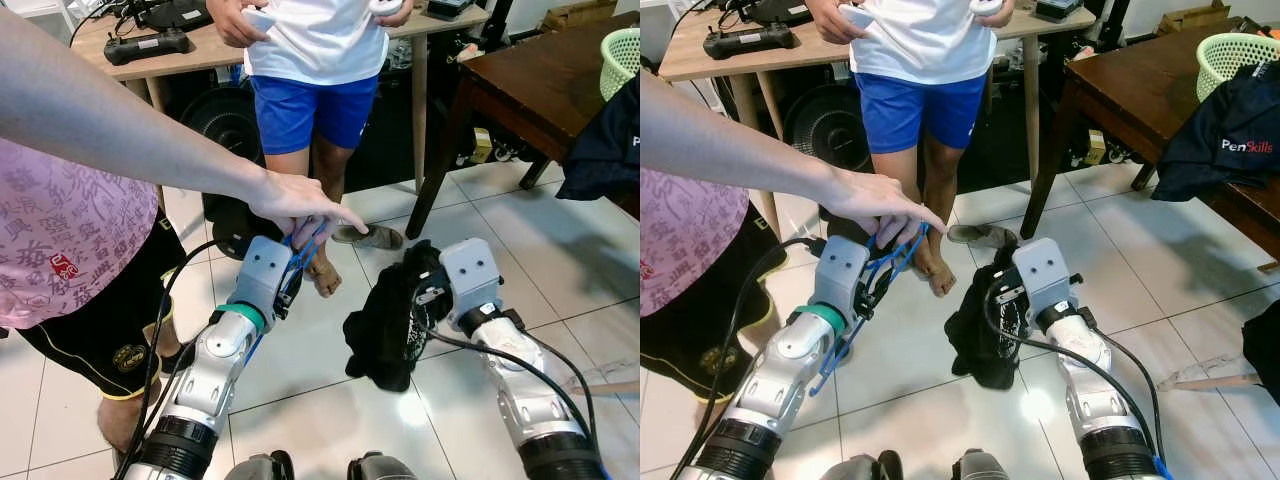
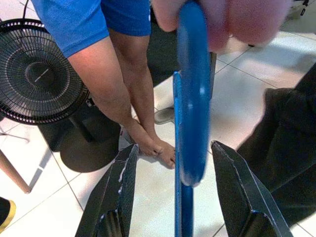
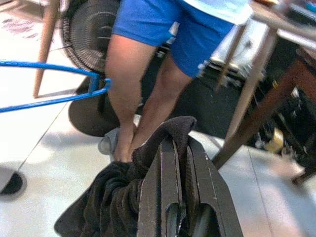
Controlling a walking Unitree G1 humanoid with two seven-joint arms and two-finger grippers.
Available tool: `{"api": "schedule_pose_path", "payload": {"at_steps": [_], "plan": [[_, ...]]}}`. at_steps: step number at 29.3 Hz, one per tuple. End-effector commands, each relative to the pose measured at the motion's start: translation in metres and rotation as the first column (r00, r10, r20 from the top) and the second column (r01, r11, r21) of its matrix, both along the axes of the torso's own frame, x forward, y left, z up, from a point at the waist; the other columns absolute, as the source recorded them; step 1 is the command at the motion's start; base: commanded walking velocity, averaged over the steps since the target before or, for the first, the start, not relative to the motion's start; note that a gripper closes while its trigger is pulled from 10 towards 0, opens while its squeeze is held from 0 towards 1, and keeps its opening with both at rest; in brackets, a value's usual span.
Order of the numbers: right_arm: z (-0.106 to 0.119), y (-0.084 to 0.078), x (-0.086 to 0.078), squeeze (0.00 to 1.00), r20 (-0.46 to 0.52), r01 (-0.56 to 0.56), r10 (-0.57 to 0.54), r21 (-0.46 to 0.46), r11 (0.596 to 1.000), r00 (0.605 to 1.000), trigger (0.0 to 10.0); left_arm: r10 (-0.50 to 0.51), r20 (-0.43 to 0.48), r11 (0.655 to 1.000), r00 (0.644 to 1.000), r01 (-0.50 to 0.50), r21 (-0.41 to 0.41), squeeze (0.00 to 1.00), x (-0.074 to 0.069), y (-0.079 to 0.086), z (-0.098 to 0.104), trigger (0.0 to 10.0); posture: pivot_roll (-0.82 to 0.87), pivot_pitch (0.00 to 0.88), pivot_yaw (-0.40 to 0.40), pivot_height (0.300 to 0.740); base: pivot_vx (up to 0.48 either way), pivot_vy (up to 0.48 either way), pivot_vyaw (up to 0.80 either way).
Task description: Hang hanger
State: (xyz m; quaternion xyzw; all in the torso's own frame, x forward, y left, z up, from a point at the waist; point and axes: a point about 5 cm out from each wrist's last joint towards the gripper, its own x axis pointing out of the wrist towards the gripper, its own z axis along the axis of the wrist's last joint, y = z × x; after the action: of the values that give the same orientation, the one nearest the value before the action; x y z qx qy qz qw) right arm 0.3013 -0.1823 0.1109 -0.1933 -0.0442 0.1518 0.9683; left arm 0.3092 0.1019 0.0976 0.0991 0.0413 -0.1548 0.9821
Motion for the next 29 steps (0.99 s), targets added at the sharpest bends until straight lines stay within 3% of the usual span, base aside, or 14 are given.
{"api": "schedule_pose_path", "payload": {"at_steps": [1,3,5,7,9,10,14,15,18,27,29], "plan": [[0.004,0.003,0.002,0.00,0.030,-0.021,0.021,-0.010,1.000,0.999,10.0,-0.004,-0.012,1.000,1.000,0.005,0.013,0.00,-0.001,-0.001,-0.002,10.0,-0.10,0.072,0.103,0.740,0.000,0.000,0.00],[0.003,0.004,0.004,0.00,0.019,0.000,0.000,0.044,0.999,1.000,10.0,-0.004,-0.012,1.000,1.000,0.004,0.013,0.00,-0.001,-0.001,-0.002,10.0,-0.10,0.071,0.102,0.740,0.000,0.000,0.00],[0.001,0.005,0.007,0.00,-0.009,0.033,-0.032,0.164,0.986,0.999,10.0,-0.002,-0.013,1.000,1.000,0.002,0.012,0.00,0.000,-0.001,-0.002,10.0,-0.10,0.071,0.101,0.740,0.000,0.000,0.00],[0.001,0.007,0.007,0.00,-0.014,0.037,-0.035,0.189,0.981,0.999,10.0,0.001,-0.015,1.000,1.000,-0.001,0.011,0.00,0.000,0.000,-0.003,10.0,-0.09,0.069,0.100,0.740,0.000,0.000,0.00],[0.001,0.009,0.007,0.00,-0.012,0.038,-0.037,0.207,0.978,0.999,10.0,0.006,-0.040,1.000,0.999,-0.005,0.002,0.00,0.001,0.003,-0.006,10.0,-0.09,0.070,0.099,0.740,0.000,0.000,0.00],[0.003,0.011,0.008,0.00,-0.008,0.037,-0.036,0.214,0.976,0.999,10.0,0.013,-0.107,1.000,0.994,-0.015,-0.016,0.00,0.002,0.007,-0.013,10.0,-0.10,0.069,0.096,0.740,0.000,0.000,0.00],[0.003,0.012,0.008,0.00,-0.006,0.037,-0.036,0.218,0.975,0.999,10.0,0.017,-0.155,0.999,0.988,-0.022,-0.030,0.00,0.003,0.010,-0.019,10.0,-0.10,0.070,0.095,0.740,0.000,0.000,0.00],[0.004,0.012,0.008,0.00,-0.004,0.034,-0.034,0.222,0.974,0.999,10.0,0.023,-0.216,0.998,0.976,-0.034,-0.048,0.00,0.003,0.013,-0.026,10.0,-0.10,0.070,0.095,0.740,0.000,0.000,0.00],[0.005,0.011,0.008,0.00,0.000,0.031,-0.031,0.225,0.974,1.000,10.0,0.038,-0.278,0.996,0.960,-0.060,-0.072,0.00,0.006,0.016,-0.034,10.0,-0.10,0.066,0.095,0.740,0.000,0.000,0.00],[0.007,0.009,0.009,0.00,0.009,0.032,-0.035,0.231,0.972,0.999,10.0,0.034,-0.283,0.995,0.959,-0.060,-0.084,0.00,0.009,0.018,-0.033,9.9,-0.10,0.064,0.094,0.740,0.000,0.000,0.00],[0.006,0.009,0.009,0.00,0.009,0.032,-0.035,0.232,0.972,0.999,10.0,0.026,-0.275,0.994,0.961,-0.054,-0.095,0.00,0.009,0.019,-0.031,6.0,-0.10,0.061,0.093,0.740,0.000,0.000,0.00]]}}
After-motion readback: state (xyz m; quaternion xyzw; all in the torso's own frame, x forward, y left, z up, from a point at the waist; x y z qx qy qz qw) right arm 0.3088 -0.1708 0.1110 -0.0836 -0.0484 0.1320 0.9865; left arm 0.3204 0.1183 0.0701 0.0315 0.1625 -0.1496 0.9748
